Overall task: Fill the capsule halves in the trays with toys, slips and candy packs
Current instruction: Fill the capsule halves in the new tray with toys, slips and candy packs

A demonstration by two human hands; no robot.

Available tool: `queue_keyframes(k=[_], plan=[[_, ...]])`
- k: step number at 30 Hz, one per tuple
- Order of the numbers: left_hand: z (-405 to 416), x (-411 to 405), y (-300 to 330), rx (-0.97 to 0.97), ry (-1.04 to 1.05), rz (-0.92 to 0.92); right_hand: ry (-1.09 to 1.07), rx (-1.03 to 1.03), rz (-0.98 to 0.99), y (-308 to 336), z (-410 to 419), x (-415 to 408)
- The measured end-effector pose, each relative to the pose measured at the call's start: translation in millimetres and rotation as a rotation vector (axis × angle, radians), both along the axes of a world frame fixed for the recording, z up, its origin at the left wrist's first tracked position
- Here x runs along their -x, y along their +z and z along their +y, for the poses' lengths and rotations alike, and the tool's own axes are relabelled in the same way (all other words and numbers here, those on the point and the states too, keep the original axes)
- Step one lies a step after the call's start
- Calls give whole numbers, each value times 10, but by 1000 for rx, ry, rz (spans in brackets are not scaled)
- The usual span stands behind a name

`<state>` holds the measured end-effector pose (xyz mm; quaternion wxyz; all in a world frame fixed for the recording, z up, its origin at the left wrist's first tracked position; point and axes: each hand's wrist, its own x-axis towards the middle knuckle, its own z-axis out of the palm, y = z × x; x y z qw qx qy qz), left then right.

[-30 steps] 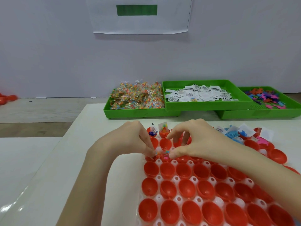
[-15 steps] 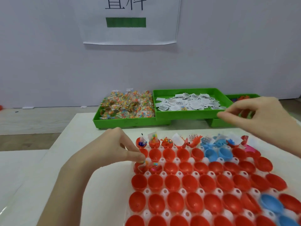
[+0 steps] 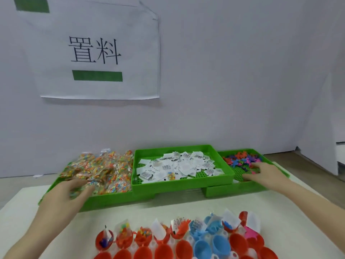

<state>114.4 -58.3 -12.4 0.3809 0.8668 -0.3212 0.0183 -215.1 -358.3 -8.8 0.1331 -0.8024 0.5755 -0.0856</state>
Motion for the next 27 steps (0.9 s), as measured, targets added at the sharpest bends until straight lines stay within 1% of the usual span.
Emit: queue_keyframes(k=[3,4,5,7,10,15,18,20,24,27], plan=[[-200,-119,-81,-443,54,-148,-20,-101,-57,-16,-73,-78],[-246,-135,-85,-517,74,-167,-39,-122,-82,-16,-94,-95],[-285,-161,-101,-514,88,-155,-55,-131,-107,-14,-116,-105],[-343,-177,-97,-438,116,-78,-72,-108,-162,-19,-158,-108],[-382,-202,-85,-301,170,5,-47,0,-226,-52,-169,-83],[-392,-194,-176,-140,233,26,-40,171,-275,-89,-159,-62],[-402,-215,-194,-11,231,58,-61,223,-371,-77,-163,-63],[-410,-232,-207,24,240,59,-81,230,-408,-54,-157,-68],[-391,-216,-205,-21,227,18,-79,185,-394,-16,-141,-71],[-351,-177,-193,68,183,6,-80,196,-450,-9,-112,-77]])
